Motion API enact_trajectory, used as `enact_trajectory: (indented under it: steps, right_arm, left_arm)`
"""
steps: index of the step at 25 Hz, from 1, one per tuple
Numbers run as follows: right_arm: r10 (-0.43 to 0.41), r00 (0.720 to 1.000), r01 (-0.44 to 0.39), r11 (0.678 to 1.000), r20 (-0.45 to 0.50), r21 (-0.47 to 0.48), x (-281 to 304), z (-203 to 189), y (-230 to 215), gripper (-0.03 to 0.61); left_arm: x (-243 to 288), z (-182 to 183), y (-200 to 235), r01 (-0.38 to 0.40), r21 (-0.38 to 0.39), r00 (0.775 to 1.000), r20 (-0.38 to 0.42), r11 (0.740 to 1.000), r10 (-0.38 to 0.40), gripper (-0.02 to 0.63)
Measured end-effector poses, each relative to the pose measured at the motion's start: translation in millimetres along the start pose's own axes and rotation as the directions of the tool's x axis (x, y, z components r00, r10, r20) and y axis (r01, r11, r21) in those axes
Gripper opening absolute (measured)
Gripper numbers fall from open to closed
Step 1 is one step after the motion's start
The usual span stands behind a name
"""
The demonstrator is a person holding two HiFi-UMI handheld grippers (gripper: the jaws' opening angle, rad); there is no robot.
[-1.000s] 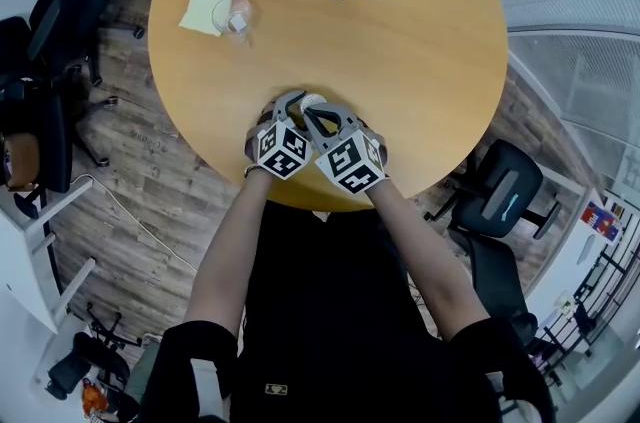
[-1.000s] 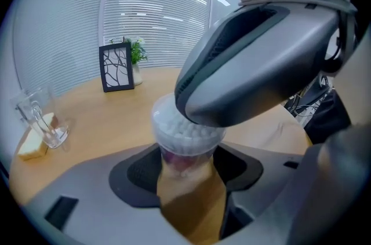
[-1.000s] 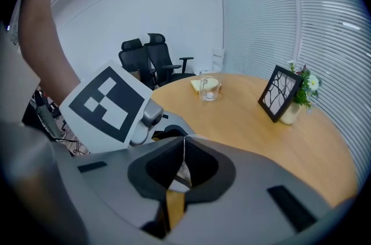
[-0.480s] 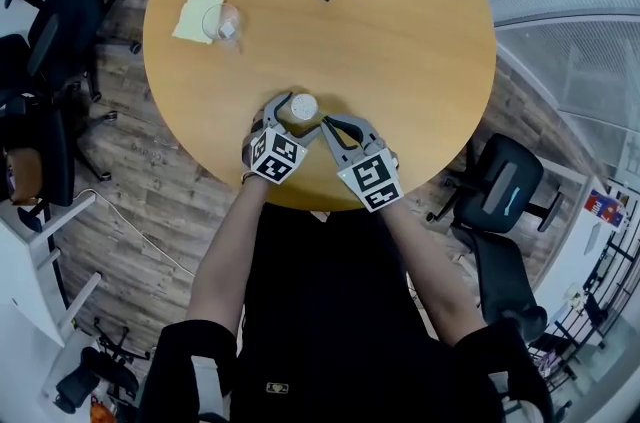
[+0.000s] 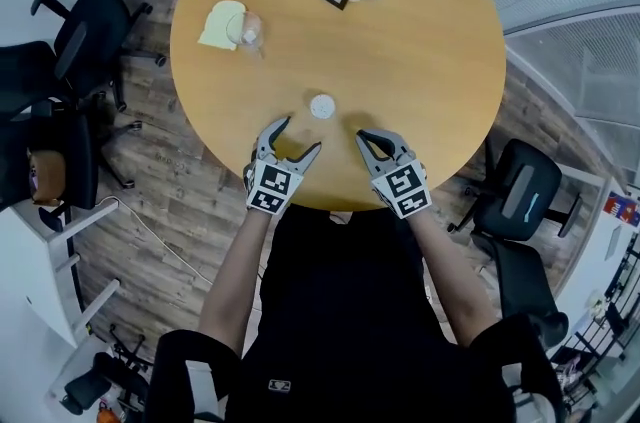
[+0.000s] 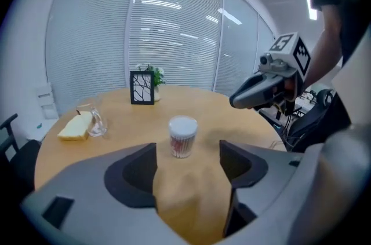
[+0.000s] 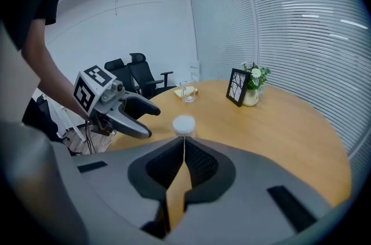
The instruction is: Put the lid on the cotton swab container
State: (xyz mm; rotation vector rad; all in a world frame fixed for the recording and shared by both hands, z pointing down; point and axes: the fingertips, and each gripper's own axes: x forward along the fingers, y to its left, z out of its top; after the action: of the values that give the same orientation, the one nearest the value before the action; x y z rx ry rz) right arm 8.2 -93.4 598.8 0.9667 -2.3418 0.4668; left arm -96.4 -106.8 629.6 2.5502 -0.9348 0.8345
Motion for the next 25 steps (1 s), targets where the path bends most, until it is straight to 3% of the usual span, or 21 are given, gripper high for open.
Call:
enact_trajectory:
  steps: [5, 8, 9, 12, 18, 25]
  right_arm:
    - [-0.011, 1.000, 0.012, 0.999, 0.025, -0.043, -17, 5, 10, 0.005]
    - [-0.039, 0.998, 0.040, 0.998, 0.042, -0.041, -32, 8, 11, 0.005]
    - [-0.044, 0.997, 0.046, 0.998, 0.065, -0.030, -36, 12, 13, 0.005]
    - [-0.038, 0.994, 0.037, 0.999, 0.102, 0.014, -43, 22, 19, 0.005]
    - [0.011, 0.993, -0.003, 0.998, 0.117, -0.066, -38, 41, 34, 0.005]
    - [0.025, 0.988, -0.015, 0.997, 0.155, -0.070, -42, 57, 38, 0.005]
  left_arm:
    - [-28, 21, -6, 0.004, -0.047, 0.995, 0.100, 0.999, 0.001, 0.166]
    - [-42, 38, -17, 0.069, -0.093, 0.985, 0.161, 0.993, -0.054, 0.026]
    - [-47, 44, -22, 0.102, -0.109, 0.980, 0.182, 0.989, -0.081, 0.008]
    - [-60, 59, -36, 0.151, -0.092, 0.971, 0.201, 0.984, -0.130, 0.006]
    - [-80, 74, -35, 0.124, -0.114, 0.969, 0.230, 0.986, -0.095, 0.006]
    - [-88, 84, -35, 0.118, -0.085, 0.965, 0.243, 0.989, -0.095, 0.006]
